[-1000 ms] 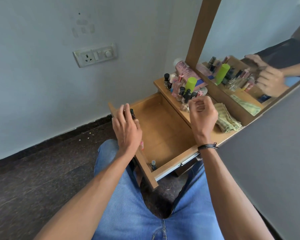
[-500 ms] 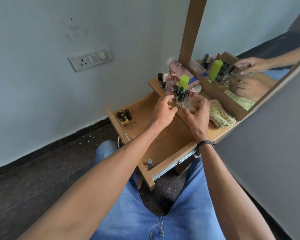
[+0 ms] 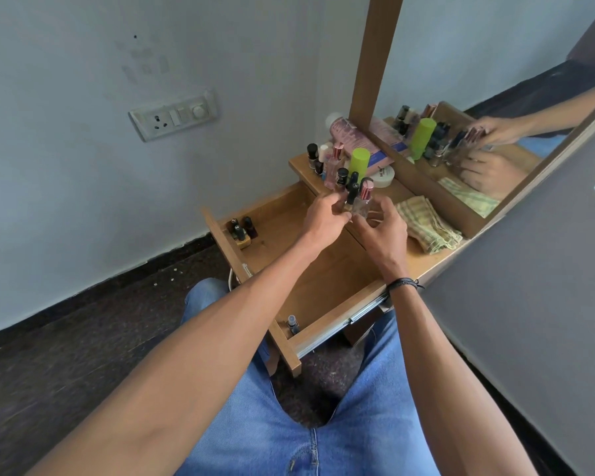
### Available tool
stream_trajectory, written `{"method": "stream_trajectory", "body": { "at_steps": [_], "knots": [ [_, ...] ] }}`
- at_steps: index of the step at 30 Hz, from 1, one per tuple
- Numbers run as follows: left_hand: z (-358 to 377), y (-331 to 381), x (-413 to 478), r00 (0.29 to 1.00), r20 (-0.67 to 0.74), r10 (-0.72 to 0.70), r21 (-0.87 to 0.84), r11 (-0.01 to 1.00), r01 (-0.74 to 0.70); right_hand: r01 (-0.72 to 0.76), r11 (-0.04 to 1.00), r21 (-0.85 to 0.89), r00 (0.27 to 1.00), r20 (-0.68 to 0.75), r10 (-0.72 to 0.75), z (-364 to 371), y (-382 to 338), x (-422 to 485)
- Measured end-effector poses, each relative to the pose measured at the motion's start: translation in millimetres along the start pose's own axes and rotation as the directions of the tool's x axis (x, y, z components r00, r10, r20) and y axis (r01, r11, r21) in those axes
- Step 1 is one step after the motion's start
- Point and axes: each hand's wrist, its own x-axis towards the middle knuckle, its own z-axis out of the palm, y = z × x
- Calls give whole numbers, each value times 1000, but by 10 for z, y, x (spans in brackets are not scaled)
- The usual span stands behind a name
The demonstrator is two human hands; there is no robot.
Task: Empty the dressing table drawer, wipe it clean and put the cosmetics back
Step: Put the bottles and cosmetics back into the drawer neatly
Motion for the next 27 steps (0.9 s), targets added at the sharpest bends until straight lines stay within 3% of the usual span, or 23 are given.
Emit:
{"method": "stream_trajectory", "body": {
  "at_steps": [11, 15, 17, 22, 27],
  "knots": [
    [-204, -203, -286, 999, -44, 2, -102, 995, -6, 78, 994, 74, 953, 288, -96, -98, -31, -56],
    [-351, -363, -431, 999, -19, -36, -182, 983, 32, 104, 992, 78, 935, 332, -124, -41, -80, -175],
    [-474, -444, -504, 999, -24, -29, -127, 992, 25, 78, 993, 86, 944, 315, -101, 37, -105, -281],
    [-757, -721, -688, 996, -75, 54, 226, 974, -36, 13, 998, 55, 943, 332, -30, 316, -85, -527],
    [-831, -873, -752, 986, -160, 46, 215, 977, -11, -1, 999, -47, 918, 397, 19, 534, -75, -592]
  ]
}}
